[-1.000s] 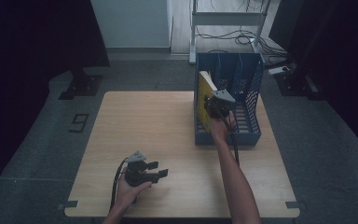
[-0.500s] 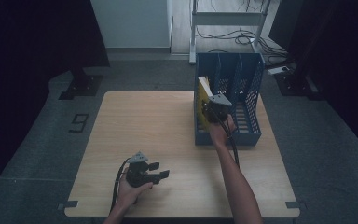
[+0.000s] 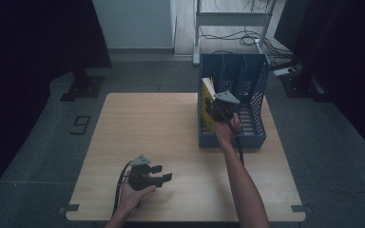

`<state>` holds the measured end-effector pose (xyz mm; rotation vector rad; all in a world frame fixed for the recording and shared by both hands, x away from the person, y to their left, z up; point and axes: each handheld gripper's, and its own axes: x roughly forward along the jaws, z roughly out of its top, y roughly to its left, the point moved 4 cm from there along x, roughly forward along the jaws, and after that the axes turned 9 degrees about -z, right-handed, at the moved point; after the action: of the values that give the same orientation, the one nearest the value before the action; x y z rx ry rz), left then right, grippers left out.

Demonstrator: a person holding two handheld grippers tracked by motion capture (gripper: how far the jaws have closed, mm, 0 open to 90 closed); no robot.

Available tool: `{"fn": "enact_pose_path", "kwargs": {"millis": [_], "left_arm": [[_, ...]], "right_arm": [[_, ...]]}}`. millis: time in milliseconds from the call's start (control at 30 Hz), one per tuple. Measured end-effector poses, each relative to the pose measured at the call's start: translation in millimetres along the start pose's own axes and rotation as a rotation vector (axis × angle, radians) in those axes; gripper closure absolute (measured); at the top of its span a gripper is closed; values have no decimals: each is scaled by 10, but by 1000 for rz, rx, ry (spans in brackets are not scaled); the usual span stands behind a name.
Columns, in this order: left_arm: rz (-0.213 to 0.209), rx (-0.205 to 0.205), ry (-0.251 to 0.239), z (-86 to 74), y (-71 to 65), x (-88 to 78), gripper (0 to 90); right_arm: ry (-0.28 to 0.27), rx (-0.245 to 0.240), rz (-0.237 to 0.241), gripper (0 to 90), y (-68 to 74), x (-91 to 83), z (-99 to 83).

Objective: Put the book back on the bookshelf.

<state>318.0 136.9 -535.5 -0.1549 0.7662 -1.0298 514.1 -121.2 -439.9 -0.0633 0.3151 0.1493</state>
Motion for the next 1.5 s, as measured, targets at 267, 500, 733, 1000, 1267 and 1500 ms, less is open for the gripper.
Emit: {"fn": "enact_pose_path", "kwargs": {"millis": [267,500,733,1000,1267,1500], "left_arm": [[-1,-2,6,-6,11,5,350],[3,-1,8,-9,14,9,350],[7,-1,7,-10,22,8,350],[8,-2,4,-9,27,2,350],[9,0,7,-12,27,10,350],[9,3,10,-15,24,15,350]], "right_arm": [[0,17,3,657,-29,26,33],[4,17,-16,743,-43,20,32],[9,18,-32,750,-45,20,39],[5,20,-48,751,-31,20,45],[-10,27,-64,752,-50,15,69],[-15,34,-66,751,-58,17,124]]}}
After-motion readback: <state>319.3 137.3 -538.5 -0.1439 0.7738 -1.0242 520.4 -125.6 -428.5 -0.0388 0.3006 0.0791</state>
